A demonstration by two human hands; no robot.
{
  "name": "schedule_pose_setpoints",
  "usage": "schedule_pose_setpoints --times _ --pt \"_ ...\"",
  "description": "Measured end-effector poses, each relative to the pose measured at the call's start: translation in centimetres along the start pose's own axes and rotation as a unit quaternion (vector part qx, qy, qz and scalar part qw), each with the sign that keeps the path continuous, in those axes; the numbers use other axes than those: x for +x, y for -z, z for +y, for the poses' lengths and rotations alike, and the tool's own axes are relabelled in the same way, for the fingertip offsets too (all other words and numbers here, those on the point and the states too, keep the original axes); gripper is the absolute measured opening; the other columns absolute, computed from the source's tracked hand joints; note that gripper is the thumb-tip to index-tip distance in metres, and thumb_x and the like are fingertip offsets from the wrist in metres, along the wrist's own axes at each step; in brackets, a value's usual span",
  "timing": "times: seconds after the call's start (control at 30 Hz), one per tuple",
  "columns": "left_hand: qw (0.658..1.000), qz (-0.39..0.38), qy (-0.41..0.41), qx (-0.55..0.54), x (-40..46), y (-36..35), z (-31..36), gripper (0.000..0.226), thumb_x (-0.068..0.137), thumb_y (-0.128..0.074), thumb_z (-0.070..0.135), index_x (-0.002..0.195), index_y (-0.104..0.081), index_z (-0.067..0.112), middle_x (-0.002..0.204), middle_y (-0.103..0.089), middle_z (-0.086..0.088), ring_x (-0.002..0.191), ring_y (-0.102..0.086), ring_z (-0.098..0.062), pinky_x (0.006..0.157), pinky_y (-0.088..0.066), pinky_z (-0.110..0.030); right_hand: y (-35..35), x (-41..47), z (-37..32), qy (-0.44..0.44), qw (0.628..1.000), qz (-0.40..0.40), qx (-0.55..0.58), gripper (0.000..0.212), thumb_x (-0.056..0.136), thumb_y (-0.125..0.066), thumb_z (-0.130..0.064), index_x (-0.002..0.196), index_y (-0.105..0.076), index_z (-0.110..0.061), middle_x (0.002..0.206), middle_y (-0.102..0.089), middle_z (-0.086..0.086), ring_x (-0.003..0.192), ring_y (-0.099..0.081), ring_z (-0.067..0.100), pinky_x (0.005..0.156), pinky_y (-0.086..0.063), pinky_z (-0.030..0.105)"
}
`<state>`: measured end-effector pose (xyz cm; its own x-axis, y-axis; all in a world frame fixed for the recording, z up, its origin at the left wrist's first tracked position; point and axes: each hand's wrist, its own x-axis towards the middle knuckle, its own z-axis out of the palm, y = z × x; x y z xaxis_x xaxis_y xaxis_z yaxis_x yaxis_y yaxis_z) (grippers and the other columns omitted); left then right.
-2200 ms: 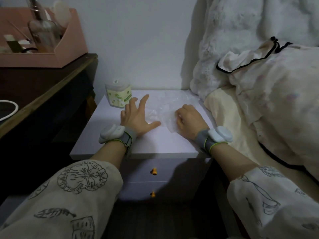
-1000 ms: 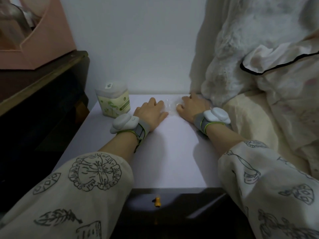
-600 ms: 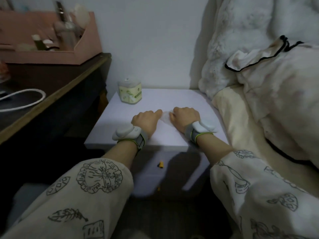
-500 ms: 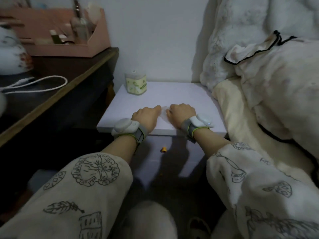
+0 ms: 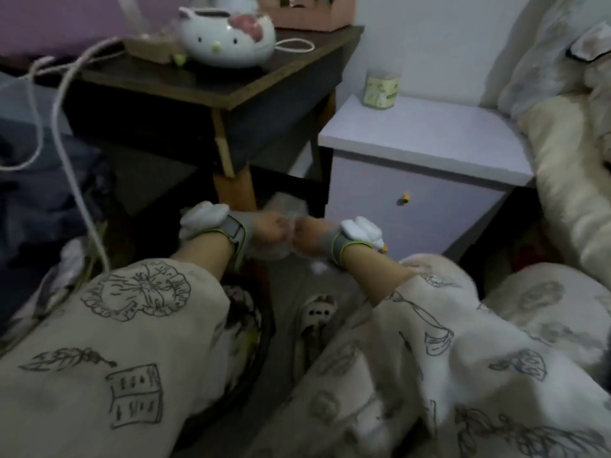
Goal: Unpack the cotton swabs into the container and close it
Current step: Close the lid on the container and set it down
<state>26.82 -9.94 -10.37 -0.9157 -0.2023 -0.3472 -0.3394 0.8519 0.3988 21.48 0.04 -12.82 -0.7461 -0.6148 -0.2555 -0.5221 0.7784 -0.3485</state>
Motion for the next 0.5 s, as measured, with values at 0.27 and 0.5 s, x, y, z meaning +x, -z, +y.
schedule_pose_setpoints --times 0.27,0.5 --pt "0.984 -0.014 0.174 -0.025 -4.7 -5.4 -15.0 0.046 0.102 -0.029 0.026 0.138 -0.038 0.0 0.14 -0.043 -0.019 0.128 -0.043 -0.034 0.102 -0.035 -0.039 -10.4 -1.3 -10.3 0.039 0.99 -0.128 0.034 0.043 0.102 -0.023 -0.024 0.134 -0.043 -0.004 0.141 -0.044 0.016 0.129 -0.043 0.033 0.103 -0.034 0.039" --pt "0.972 0.0 0.226 -0.07 -4.9 -5.2 -18.9 0.044 0.1 -0.034 0.025 0.122 -0.05 -0.011 0.125 -0.052 -0.032 0.114 -0.053 -0.042 0.074 -0.038 -0.037 -13.2 -0.2 -12.3 0.039 0.992 -0.119 0.024 0.041 0.1 -0.028 -0.027 0.137 -0.039 -0.013 0.144 -0.04 0.011 0.128 -0.043 0.031 0.101 -0.034 0.034"
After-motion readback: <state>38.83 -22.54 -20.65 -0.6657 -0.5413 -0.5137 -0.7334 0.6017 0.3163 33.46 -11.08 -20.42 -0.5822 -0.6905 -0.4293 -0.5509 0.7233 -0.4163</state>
